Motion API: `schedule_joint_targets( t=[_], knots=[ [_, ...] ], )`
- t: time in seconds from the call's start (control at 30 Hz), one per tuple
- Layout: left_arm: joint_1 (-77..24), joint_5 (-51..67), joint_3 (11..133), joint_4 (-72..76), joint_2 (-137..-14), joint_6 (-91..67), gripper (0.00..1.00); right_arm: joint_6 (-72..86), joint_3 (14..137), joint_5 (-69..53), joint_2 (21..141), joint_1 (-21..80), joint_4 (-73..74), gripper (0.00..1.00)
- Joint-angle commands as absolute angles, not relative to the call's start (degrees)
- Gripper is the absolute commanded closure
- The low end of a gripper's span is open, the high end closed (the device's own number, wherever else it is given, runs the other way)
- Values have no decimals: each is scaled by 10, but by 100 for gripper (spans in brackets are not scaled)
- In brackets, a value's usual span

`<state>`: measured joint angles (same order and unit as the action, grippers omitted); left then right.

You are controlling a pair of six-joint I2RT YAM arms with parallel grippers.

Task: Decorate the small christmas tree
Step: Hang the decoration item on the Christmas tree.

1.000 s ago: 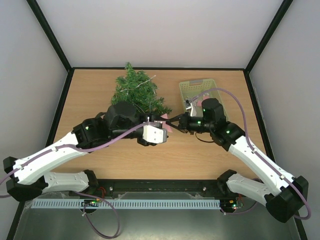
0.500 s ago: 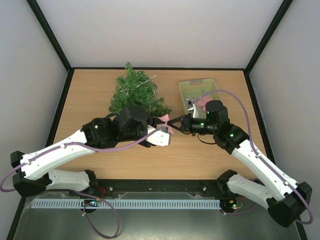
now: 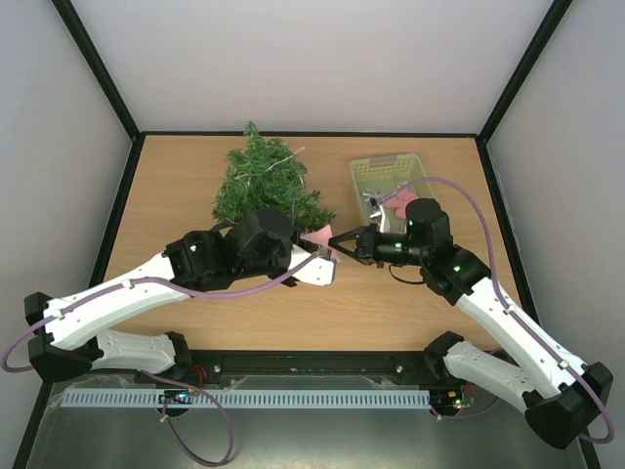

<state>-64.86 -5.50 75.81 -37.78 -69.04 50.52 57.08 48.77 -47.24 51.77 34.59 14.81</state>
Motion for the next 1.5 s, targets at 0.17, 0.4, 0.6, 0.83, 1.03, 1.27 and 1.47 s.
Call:
schedule_joint_targets(
  t=[0.17, 0.4, 0.6, 0.83, 1.03, 1.27, 1.47],
  knots=[
    [-651, -67, 762, -368, -678, 460, 98, 519, 461, -449, 473, 350, 117, 76],
    [-607, 50, 778, -387, -663, 350, 98, 321, 377, -416, 337, 350, -31, 58],
    [-558, 158, 784, -399, -644, 271, 98, 184, 329, -499, 281, 350, -134, 52],
    [-534, 249, 799, -402, -636, 219, 98, 98, 339, -548, 337, 350, -146, 50],
    [-533, 275, 798, -404, -641, 196, 98, 79, 344, -566, 370, 350, -178, 49],
    [-533, 286, 787, -395, -640, 191, 98, 86, 350, -589, 418, 354, -208, 51],
    [-533, 292, 787, -390, -645, 182, 98, 87, 353, -578, 440, 394, -224, 52]
  ],
)
